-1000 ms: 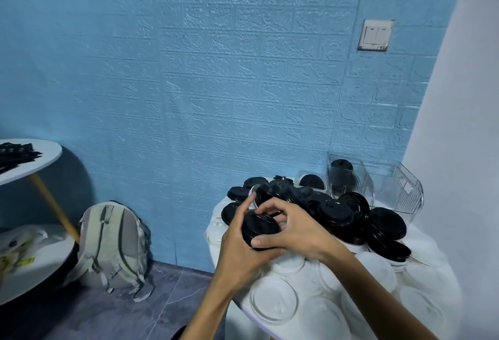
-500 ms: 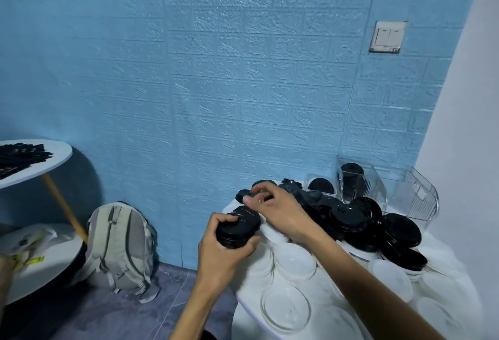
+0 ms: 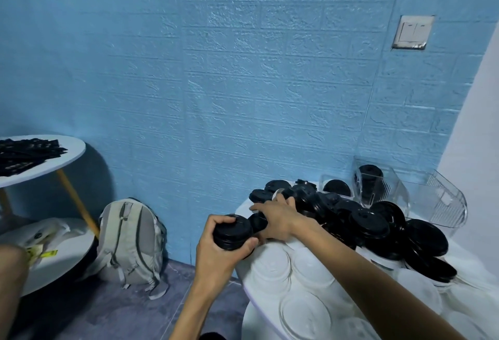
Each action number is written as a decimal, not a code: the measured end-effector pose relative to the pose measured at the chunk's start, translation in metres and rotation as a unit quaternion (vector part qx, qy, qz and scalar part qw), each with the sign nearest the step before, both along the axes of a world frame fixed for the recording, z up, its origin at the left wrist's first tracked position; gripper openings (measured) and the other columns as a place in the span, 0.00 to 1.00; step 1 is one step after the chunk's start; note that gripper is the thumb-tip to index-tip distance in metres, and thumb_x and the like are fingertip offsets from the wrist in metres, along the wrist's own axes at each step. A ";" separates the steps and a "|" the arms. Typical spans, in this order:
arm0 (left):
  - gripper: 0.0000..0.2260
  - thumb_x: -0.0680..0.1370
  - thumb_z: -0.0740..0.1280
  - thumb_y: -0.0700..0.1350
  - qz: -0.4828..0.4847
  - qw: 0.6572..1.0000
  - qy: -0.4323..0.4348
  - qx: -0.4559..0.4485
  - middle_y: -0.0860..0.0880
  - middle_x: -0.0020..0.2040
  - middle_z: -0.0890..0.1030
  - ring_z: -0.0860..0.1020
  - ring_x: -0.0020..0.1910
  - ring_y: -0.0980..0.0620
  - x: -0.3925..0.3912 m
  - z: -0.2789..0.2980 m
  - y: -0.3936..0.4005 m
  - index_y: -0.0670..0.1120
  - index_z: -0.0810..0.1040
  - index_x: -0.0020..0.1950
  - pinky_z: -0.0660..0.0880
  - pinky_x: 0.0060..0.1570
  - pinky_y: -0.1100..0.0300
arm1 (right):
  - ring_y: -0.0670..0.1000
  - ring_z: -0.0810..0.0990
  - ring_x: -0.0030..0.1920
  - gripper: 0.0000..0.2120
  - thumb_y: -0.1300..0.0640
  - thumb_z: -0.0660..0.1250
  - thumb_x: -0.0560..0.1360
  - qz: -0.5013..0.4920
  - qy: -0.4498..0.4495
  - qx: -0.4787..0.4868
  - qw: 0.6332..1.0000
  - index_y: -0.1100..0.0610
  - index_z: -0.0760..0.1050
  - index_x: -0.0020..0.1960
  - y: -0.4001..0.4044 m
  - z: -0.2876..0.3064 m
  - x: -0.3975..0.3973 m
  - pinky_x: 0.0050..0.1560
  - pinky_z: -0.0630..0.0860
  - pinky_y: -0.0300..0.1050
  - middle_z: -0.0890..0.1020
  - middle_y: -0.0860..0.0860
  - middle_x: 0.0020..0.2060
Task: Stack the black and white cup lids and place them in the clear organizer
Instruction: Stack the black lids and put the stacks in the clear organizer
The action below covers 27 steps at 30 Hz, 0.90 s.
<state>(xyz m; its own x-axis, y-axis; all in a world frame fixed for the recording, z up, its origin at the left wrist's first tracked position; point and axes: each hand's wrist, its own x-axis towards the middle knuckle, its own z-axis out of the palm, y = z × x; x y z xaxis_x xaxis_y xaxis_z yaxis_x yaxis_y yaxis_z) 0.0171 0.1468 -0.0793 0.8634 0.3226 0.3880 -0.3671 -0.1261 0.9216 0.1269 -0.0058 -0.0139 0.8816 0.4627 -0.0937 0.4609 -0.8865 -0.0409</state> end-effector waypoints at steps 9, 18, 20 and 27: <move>0.27 0.57 0.84 0.53 -0.012 1.000 0.001 -0.006 0.59 0.48 0.84 0.82 0.47 0.58 0.001 0.002 -0.011 0.51 0.78 0.50 0.77 0.48 0.67 | 0.44 0.78 0.60 0.32 0.36 0.77 0.67 -0.048 0.012 0.378 0.925 0.46 0.76 0.67 -0.034 0.019 -0.010 0.64 0.71 0.42 0.82 0.44 0.59; 0.45 0.62 0.82 0.38 -0.082 0.996 -0.011 0.026 0.59 0.57 0.84 0.84 0.56 0.56 -0.002 0.013 -0.046 0.63 0.67 0.73 0.80 0.54 0.60 | 0.37 0.76 0.60 0.33 0.34 0.79 0.60 0.031 0.060 0.380 0.922 0.38 0.77 0.64 -0.051 0.027 -0.077 0.65 0.72 0.38 0.77 0.39 0.58; 0.45 0.63 0.82 0.35 -0.094 0.995 -0.020 0.032 0.61 0.59 0.83 0.83 0.58 0.59 -0.006 0.017 -0.055 0.62 0.68 0.73 0.78 0.55 0.65 | 0.36 0.76 0.61 0.35 0.35 0.79 0.60 0.023 0.055 0.389 0.919 0.39 0.77 0.65 -0.055 0.023 -0.081 0.67 0.72 0.39 0.77 0.38 0.58; 0.41 0.63 0.81 0.31 -0.102 0.993 -0.028 0.057 0.68 0.59 0.81 0.80 0.57 0.65 -0.016 0.029 -0.079 0.58 0.73 0.69 0.77 0.55 0.68 | 0.41 0.81 0.54 0.27 0.37 0.80 0.60 0.009 0.020 0.420 0.907 0.45 0.78 0.54 -0.070 0.018 -0.093 0.61 0.77 0.48 0.82 0.41 0.52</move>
<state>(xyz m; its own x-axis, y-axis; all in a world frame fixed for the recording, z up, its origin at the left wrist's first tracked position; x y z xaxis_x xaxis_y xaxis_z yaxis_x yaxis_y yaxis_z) 0.0010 0.0680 -0.0505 0.8825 0.0954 0.4605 -0.4453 -0.1456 0.8835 0.0336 -0.0754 0.0039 0.8773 0.3992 0.2665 0.4574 -0.5270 -0.7163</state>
